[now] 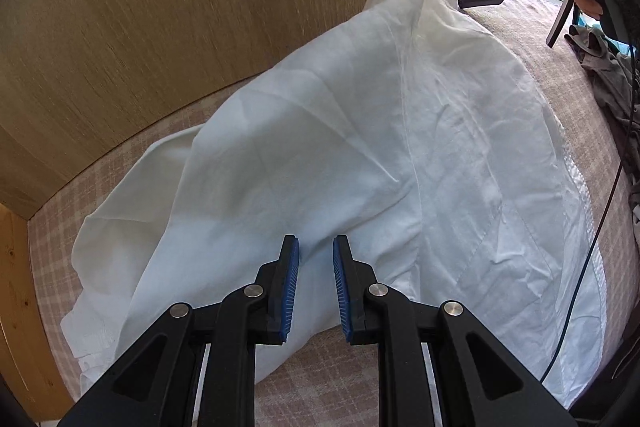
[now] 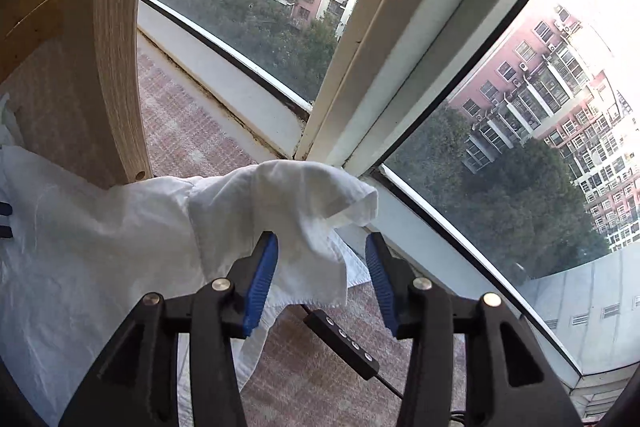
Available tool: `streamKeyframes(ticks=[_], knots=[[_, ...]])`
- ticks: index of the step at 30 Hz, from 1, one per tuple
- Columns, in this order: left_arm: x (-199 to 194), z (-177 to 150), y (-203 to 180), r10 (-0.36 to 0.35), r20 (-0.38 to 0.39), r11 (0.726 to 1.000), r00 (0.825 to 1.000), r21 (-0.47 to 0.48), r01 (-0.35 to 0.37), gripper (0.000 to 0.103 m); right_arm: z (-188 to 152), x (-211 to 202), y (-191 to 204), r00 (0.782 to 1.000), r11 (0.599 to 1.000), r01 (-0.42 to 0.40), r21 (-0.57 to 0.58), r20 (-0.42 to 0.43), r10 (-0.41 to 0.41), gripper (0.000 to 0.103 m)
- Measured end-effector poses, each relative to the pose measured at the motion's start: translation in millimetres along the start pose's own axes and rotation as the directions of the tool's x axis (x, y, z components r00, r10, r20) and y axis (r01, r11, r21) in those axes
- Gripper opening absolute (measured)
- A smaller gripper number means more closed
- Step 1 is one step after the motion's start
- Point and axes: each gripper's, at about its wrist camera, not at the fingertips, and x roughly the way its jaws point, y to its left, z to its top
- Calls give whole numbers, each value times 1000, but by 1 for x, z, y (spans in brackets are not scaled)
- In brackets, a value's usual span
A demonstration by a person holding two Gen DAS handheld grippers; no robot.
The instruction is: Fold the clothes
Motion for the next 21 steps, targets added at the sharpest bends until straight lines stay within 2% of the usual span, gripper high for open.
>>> streamKeyframes(ticks=[2,3,4,5,6,8,10,11,12,14,15,16,18,20,21], knots=[[-13,-1,-10,-45,33,999,998,7,45,17,-6,-19,-17,999,999,26,27,38,-27,45],[-15,-1,-17,-69,44,997,997,19,68,17,-12,-31,-23,998,998,-5,58,55,1,45],[-15,0,-24,-92,51,995,994,36,90,17,-20,-40,-27,992,991,-108,79,71,102,45],[-15,1,-31,-115,57,992,992,52,112,18,-28,-43,-29,972,967,-229,109,67,223,45],[-15,2,-39,-138,63,989,988,69,133,20,-38,-42,-26,947,937,-321,139,50,317,39],[-4,5,-46,-120,50,990,992,80,116,20,-51,-29,-8,909,898,-408,163,-15,416,30],[12,6,-38,-78,29,996,997,51,77,20,-60,-9,16,889,888,-434,151,-85,449,30],[18,6,-31,-54,15,998,998,25,54,20,-64,1,25,889,896,-425,130,-126,440,30],[25,6,-24,-31,1,1000,1000,0,31,20,-68,8,30,912,926,-364,101,-161,376,28],[24,5,-13,-16,4,999,1000,-39,17,20,-71,10,18,963,975,-201,98,-164,216,30],[21,4,-11,-15,10,999,1000,-46,16,20,-72,5,8,971,978,-170,121,-146,187,30],[17,3,-9,-14,16,999,1000,-53,15,20,-74,-2,-1,967,966,-204,160,-121,224,30],[9,2,-12,-46,33,998,998,-48,48,18,-80,-15,-7,933,921,-321,220,-91,347,31],[0,-1,-20,-138,49,990,989,-34,139,18,-87,-25,5,908,897,-386,215,-86,411,31],[-2,-3,-25,-188,52,981,981,-25,190,18,-92,-27,15,882,875,-433,214,-99,461,31]])
